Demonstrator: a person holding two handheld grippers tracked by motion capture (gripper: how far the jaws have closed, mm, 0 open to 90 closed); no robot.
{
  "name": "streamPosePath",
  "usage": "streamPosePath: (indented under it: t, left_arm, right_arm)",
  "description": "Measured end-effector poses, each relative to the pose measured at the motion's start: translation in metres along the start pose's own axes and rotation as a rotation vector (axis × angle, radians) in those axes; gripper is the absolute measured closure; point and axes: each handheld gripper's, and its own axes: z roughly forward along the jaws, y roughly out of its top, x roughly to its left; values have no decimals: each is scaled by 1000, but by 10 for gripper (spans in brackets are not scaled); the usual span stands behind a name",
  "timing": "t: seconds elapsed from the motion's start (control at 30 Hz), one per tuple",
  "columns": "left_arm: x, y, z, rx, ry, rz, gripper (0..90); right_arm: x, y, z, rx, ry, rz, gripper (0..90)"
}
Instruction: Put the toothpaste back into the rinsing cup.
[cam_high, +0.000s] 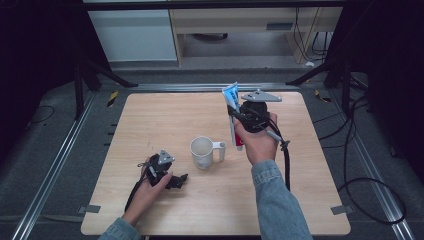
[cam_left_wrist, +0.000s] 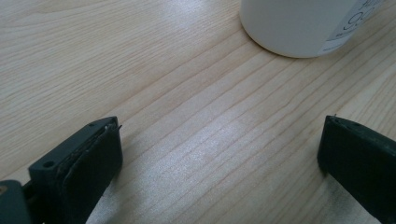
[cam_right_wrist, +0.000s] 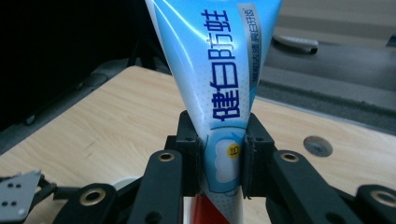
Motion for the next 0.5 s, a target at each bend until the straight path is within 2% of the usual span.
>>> streamPosePath:
  t: [0.33,0.5]
  left_arm:
    - [0,0,0,-2,1,-2,0]
    - [0,0,0,-2,1,-1,0]
  right_arm:
    - [14,8,9,-58,9,0,729]
    - [20,15,10,-103,12,9,728]
